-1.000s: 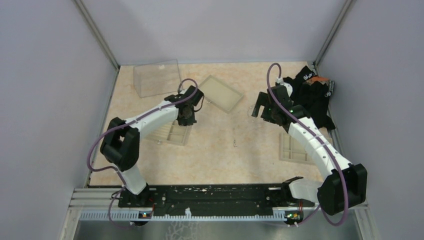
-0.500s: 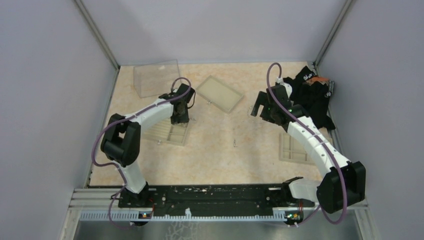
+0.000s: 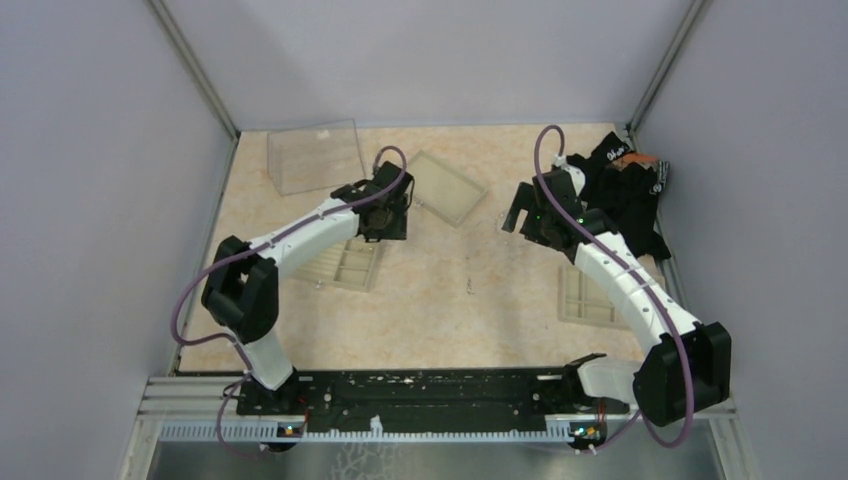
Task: Organize the mixed jewelry
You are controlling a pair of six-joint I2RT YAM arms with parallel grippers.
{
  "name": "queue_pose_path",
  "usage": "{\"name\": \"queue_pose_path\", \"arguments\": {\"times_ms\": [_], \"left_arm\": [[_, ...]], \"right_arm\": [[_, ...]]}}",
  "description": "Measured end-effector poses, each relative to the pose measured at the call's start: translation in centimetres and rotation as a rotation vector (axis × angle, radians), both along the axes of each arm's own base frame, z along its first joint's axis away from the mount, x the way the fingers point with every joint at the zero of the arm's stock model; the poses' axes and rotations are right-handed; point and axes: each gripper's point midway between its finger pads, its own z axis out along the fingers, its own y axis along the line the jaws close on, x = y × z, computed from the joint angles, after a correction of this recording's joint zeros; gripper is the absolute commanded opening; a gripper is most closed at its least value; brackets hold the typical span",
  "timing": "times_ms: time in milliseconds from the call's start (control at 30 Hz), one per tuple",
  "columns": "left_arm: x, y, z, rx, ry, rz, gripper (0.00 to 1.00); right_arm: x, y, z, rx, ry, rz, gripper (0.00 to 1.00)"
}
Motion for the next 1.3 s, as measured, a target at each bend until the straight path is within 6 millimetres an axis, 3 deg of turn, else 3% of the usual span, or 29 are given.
{"name": "queue_pose_path", "arguments": {"times_ms": [133,233,467,733,933,1067,1300], "left_arm": [[-1.1,-3.3,0.2,-0.022,0.005,-0.082,0.55],[-1.1,-4.0,-0.9,-0.025,0.033,-0.053,0.54],[0.3,-2.5,-4.7,-0.03,0.11,0.183,0.53],[2.0,-2.7,-5.5,-0.087,0.115,0.379,0.49],[3.0,-0.6,-6.3,-0.112,0.129,0.511,0.48],[3.6,0.3,-6.5,-0.119,0.127,0.554,0.46],[4.4,0.0,-7.3,-0.113,0.133,0.557,0.38]], "right_arm": [[-0.3,0.3,-0.4,0.015,0.005,0.016,0.87],[-1.2,0.3,-1.3,0.018,0.031,0.027,0.86],[-1.9,0.2,-1.7,0.022,0.039,0.029,0.87],[-1.9,0.2,-1.7,0.028,0.042,0.026,0.87],[-2.0,0.2,-1.7,0.028,0.043,0.028,0.87],[-2.0,0.3,-1.7,0.03,0.044,0.029,0.87],[-2.0,0.3,-1.8,0.031,0.046,0.031,0.87]]}}
